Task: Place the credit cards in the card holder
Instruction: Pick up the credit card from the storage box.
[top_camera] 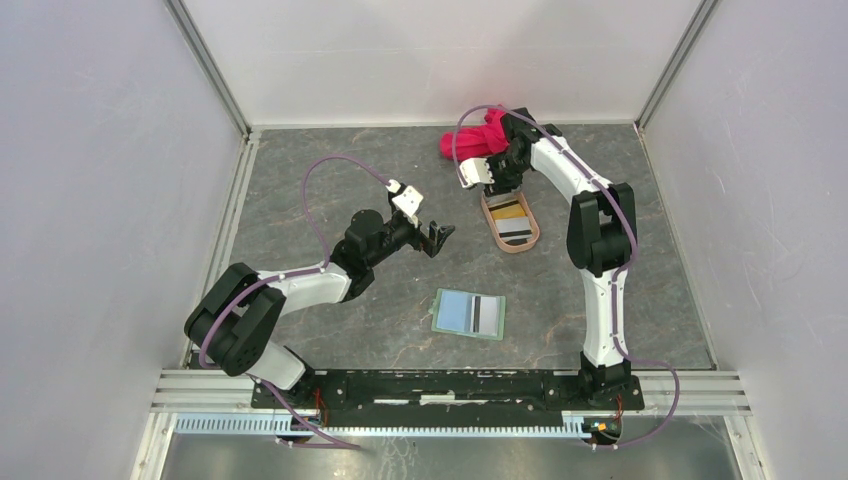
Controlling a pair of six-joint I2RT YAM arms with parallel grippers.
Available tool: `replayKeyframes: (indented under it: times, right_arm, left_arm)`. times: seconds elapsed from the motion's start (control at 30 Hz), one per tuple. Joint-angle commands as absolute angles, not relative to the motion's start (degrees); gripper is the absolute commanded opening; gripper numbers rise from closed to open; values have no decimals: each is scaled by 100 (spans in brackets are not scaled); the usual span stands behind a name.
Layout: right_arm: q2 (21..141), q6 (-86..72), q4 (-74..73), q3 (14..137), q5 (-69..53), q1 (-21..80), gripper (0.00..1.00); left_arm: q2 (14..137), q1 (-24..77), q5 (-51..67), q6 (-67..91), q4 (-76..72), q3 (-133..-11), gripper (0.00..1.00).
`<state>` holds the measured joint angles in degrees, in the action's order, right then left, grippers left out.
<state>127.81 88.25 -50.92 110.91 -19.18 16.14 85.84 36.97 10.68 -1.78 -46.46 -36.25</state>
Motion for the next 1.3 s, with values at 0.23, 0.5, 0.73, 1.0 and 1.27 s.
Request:
replayKeyframes:
  times: [0.23, 0.5, 0.73, 1.0, 1.27]
  right_arm:
    - [12423, 8835, -5115, 11180, -1924, 1631, 41]
    - [12317, 8827, -5114, 11070, -1926, 1633, 35]
    - [12198, 8833, -5134, 10900, -1965, 1633, 23]
    - [12155, 8843, -5290, 10907, -2036, 1630, 13]
    - [12105, 8965, -5589, 10925, -2104, 1632, 10]
  left_arm:
    - [8420, 3665, 1090, -374, -4976, -3617, 100]
    - [8415, 3665, 1089, -369, -4977, -3616, 100]
    - [8412, 3665, 1099, -370, -4981, -3618, 100]
    - [8411, 3665, 1075, -374, -4992, -3608, 100]
    - [8407, 3666, 1082, -376, -4999, -3605, 100]
